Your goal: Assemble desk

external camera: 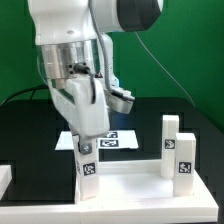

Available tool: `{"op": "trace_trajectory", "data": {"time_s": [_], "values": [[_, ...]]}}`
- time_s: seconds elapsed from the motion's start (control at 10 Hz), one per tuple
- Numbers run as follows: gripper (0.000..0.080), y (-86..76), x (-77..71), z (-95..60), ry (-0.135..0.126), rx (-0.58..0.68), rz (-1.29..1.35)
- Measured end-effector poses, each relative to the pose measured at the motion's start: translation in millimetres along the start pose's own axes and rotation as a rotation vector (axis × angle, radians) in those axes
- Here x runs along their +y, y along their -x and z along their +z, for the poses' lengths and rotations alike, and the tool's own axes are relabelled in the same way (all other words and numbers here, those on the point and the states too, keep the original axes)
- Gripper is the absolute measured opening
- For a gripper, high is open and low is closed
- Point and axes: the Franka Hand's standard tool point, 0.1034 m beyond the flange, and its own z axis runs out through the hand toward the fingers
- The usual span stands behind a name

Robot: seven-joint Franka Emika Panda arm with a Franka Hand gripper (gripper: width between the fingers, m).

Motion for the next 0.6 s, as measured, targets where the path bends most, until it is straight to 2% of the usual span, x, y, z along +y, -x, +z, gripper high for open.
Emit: {"op": "trace_trajectory", "data": {"time_s": [0.1, 0.2, 0.4, 0.5, 0.6], "values": [[0.0288, 3.2, -0.7, 0.6, -0.004, -0.016, 0.161], [0.0288, 5.3, -1.0, 1.1, -0.002, -0.016, 0.186], [0.0294, 4.7, 0.3, 1.6, 0.004, -0.014, 0.073], [0.0490, 5.5, 3.0, 1.7, 0.038, -0.010, -0.115], [0.0490, 7.1, 3.3, 3.1, 0.055, -0.008, -0.303]]}}
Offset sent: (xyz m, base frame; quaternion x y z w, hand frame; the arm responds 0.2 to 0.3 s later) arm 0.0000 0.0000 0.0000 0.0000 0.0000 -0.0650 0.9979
